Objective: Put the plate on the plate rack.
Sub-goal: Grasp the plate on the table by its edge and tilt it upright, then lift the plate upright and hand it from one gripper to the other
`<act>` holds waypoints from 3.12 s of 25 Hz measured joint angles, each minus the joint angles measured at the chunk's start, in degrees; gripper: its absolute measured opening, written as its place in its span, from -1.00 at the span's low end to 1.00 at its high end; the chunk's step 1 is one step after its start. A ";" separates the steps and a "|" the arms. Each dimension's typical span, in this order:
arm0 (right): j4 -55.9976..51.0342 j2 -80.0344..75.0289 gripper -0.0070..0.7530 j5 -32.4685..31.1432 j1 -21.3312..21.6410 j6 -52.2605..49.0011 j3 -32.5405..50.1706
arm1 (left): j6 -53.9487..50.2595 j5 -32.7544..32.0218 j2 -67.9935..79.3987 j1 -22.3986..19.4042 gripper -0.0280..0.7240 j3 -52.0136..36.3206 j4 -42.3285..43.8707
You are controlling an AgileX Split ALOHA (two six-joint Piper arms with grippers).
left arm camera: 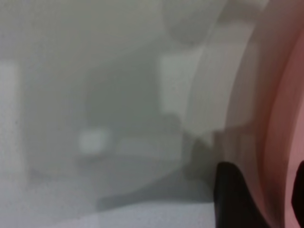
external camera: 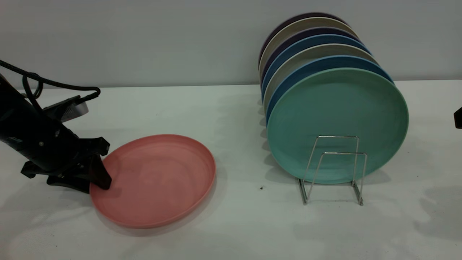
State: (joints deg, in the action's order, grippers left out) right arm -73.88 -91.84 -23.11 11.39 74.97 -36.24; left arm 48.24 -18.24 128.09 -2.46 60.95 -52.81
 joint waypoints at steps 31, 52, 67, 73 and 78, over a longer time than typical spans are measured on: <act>-0.50 8.75 -0.34 -15.26 0.00 -0.82 0.00 | 6.39 -6.79 -15.12 3.68 -0.88 0.00 0.17; -0.05 9.07 -0.08 -30.91 0.00 -1.57 0.00 | 17.70 -12.12 -21.53 15.97 -0.88 -0.10 -14.29; -3.44 4.96 0.14 -27.17 -9.00 -0.39 0.00 | 19.56 -11.61 -21.53 19.98 -0.88 -0.10 -17.88; -7.44 2.15 0.14 -26.30 -11.97 1.96 0.00 | 19.56 -11.42 -21.53 19.98 -0.88 -0.10 -18.06; -8.47 0.25 0.14 -25.90 -12.58 3.07 0.00 | 19.56 -11.12 -21.53 19.98 -0.88 -0.10 -18.13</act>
State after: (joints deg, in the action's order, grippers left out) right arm -82.34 -91.59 -49.01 -1.19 78.04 -36.24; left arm 67.79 -29.36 106.56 17.52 60.85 -70.94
